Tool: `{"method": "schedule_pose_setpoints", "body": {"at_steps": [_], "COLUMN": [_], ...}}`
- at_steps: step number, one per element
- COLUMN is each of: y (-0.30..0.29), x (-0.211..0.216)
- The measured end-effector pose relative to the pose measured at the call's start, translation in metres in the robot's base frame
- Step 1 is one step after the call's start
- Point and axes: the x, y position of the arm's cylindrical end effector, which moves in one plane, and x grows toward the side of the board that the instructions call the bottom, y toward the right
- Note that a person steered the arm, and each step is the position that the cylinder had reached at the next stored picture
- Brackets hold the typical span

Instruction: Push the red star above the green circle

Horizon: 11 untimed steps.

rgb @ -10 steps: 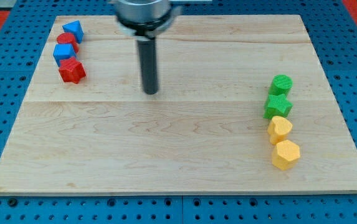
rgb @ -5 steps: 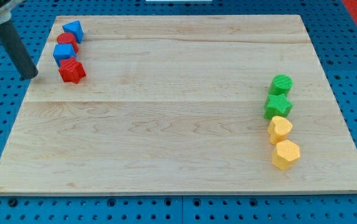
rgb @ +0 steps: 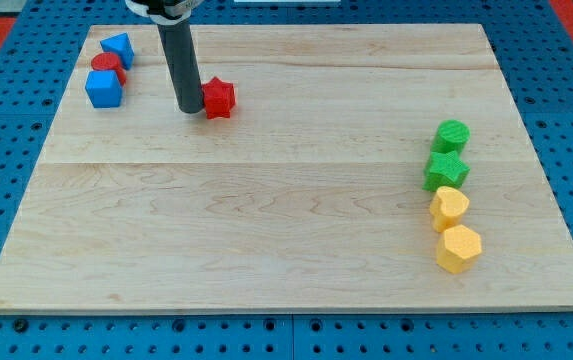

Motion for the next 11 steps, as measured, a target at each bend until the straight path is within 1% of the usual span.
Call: {"method": "schedule_pose_setpoints", "body": {"at_steps": [1, 2, 3, 5, 8, 10, 11], "y": [0.000, 0.015, 0.041, 0.064, 0.101, 0.146, 0.158], "x": [-0.020, -0.032, -0.031, 0.000, 0.024, 0.037, 0.051]}}
